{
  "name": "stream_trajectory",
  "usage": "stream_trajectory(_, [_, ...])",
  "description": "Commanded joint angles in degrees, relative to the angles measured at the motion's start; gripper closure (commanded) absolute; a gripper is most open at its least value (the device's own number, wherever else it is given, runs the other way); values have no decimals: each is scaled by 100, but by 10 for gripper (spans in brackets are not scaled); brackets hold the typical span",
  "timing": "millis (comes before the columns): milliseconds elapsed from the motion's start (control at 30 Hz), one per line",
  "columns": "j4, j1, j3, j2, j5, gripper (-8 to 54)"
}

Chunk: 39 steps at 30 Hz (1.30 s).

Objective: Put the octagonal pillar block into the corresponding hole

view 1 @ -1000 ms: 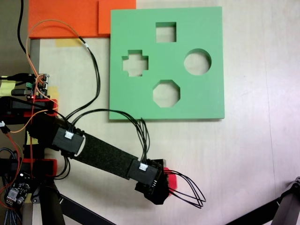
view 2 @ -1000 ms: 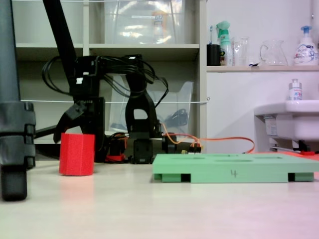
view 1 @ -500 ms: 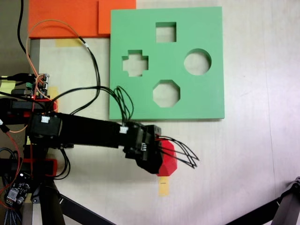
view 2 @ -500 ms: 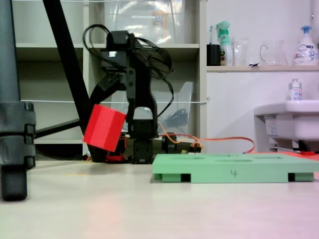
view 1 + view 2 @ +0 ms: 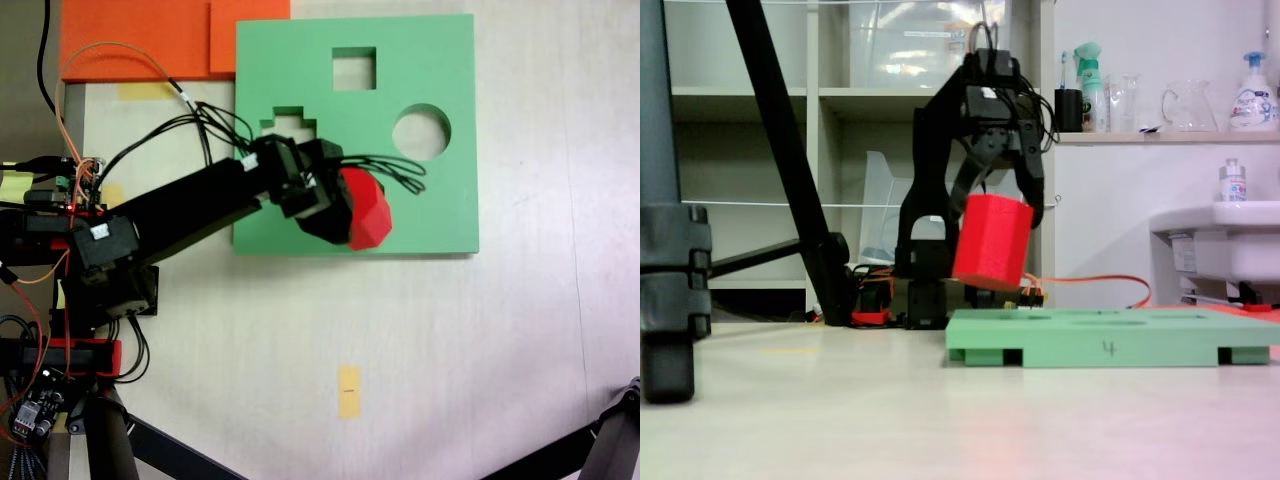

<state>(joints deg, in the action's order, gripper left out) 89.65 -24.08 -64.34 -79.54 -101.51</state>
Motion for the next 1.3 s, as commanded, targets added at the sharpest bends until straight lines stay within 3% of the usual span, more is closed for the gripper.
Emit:
stream_trajectory(0, [-255,-176,439,0,-105,240])
stream_trajectory(467, [-439,-633,501,650,-97,241])
stream_trajectory(1067, [-167,-826,387,712,-229,239])
stream_trajectory(1267, [53,-817,308,712,290,240])
